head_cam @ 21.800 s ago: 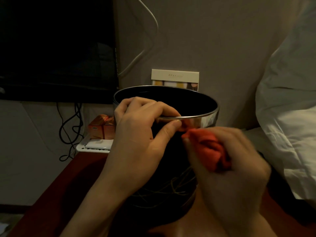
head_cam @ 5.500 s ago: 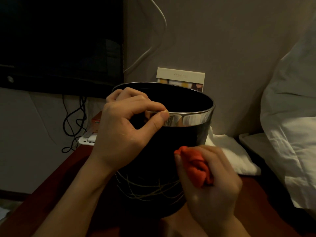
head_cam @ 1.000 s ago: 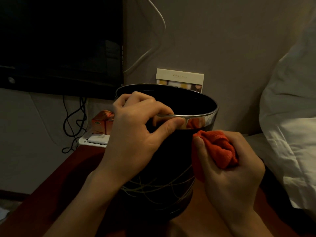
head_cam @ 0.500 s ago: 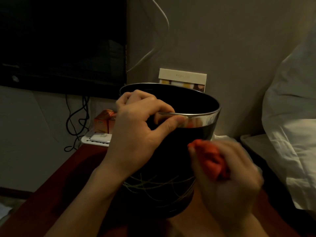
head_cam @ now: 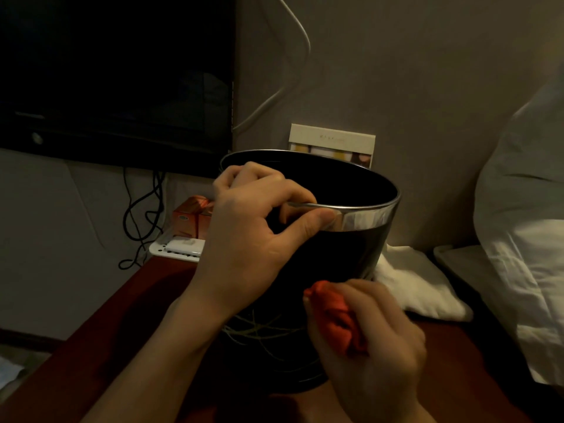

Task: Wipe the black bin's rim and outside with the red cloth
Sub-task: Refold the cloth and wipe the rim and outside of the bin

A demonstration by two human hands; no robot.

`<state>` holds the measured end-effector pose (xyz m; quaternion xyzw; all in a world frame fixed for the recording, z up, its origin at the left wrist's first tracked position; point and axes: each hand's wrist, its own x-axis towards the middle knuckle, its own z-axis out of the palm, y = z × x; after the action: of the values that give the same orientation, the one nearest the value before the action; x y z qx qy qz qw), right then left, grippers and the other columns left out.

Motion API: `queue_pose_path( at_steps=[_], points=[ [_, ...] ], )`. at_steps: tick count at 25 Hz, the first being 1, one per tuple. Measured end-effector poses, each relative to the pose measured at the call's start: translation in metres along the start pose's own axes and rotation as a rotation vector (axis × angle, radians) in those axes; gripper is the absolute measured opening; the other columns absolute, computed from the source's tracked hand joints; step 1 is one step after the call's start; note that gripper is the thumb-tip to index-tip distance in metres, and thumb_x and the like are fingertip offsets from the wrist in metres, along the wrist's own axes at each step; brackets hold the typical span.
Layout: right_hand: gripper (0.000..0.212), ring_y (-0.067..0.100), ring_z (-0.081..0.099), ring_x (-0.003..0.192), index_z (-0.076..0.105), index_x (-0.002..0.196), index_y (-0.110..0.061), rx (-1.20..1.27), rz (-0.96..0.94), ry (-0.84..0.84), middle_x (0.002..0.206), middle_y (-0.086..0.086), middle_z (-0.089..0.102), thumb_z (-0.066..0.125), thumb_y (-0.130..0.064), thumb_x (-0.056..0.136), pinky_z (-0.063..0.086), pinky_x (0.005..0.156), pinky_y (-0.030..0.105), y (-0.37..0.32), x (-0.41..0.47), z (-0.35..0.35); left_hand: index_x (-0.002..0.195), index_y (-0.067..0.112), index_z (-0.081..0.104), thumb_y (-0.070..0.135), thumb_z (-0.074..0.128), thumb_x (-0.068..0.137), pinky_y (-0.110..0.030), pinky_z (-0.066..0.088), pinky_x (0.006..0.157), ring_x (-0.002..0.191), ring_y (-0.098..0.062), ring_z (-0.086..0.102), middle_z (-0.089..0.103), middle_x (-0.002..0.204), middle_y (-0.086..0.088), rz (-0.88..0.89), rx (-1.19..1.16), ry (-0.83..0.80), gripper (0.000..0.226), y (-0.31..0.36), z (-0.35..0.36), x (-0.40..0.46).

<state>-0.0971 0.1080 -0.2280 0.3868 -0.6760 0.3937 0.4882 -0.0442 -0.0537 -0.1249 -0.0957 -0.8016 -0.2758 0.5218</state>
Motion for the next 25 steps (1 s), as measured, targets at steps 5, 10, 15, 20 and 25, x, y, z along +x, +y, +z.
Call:
queue_pose_path(
  at_steps=[5, 10, 15, 20, 25],
  points=[
    [0.025, 0.007, 0.064, 0.085, 0.08, 0.098, -0.005, 0.035, 0.032, 0.014, 0.095, 0.005, 0.072, 0.081, -0.028, 0.088, 0.05, 0.081, 0.014, 0.005, 0.014, -0.009, 0.082, 0.033, 0.063, 0.044, 0.065, 0.08, -0.025, 0.026, 0.098, 0.091, 0.004, 0.049, 0.058, 0.077, 0.013, -0.001, 0.004, -0.003, 0.012, 0.002, 0.0, 0.001],
    [0.022, 0.011, 0.067, 0.082, 0.081, 0.094, -0.007, 0.036, -0.02, -0.027, 0.094, 0.005, 0.073, 0.081, -0.027, 0.087, 0.053, 0.076, 0.018, -0.007, 0.0, 0.005, 0.082, 0.033, 0.063, 0.044, 0.064, 0.08, -0.028, 0.027, 0.098, 0.091, 0.004, 0.049, 0.058, 0.077, 0.015, 0.003, 0.003, 0.0, 0.011, 0.002, 0.0, 0.0],
    [0.022, 0.001, 0.063, 0.086, 0.079, 0.095, -0.008, 0.139, 0.073, 0.007, 0.093, 0.0, 0.07, 0.081, -0.028, 0.085, 0.047, 0.082, 0.009, -0.006, 0.013, -0.004, 0.083, 0.034, 0.062, 0.043, 0.064, 0.081, -0.028, 0.026, 0.099, 0.09, 0.002, 0.05, 0.059, 0.076, 0.014, 0.004, 0.002, 0.001, 0.01, 0.001, 0.0, 0.0],
    [0.025, 0.003, 0.064, 0.088, 0.075, 0.097, -0.006, 0.135, 0.149, 0.052, 0.094, 0.0, 0.068, 0.076, -0.03, 0.088, 0.045, 0.083, 0.009, 0.006, 0.034, -0.019, 0.083, 0.036, 0.062, 0.046, 0.06, 0.082, -0.031, 0.028, 0.099, 0.092, 0.002, 0.05, 0.059, 0.074, 0.013, -0.004, -0.021, -0.019, 0.01, 0.0, 0.001, 0.0],
    [0.023, 0.006, 0.065, 0.087, 0.079, 0.096, -0.007, 0.145, 0.076, -0.007, 0.095, 0.002, 0.071, 0.081, -0.028, 0.087, 0.051, 0.081, 0.015, -0.003, 0.012, -0.003, 0.076, 0.036, 0.063, 0.048, 0.059, 0.082, -0.033, 0.035, 0.094, 0.089, 0.003, 0.051, 0.058, 0.087, 0.009, -0.054, -0.074, 0.019, 0.014, -0.003, -0.008, 0.002]
  ],
)
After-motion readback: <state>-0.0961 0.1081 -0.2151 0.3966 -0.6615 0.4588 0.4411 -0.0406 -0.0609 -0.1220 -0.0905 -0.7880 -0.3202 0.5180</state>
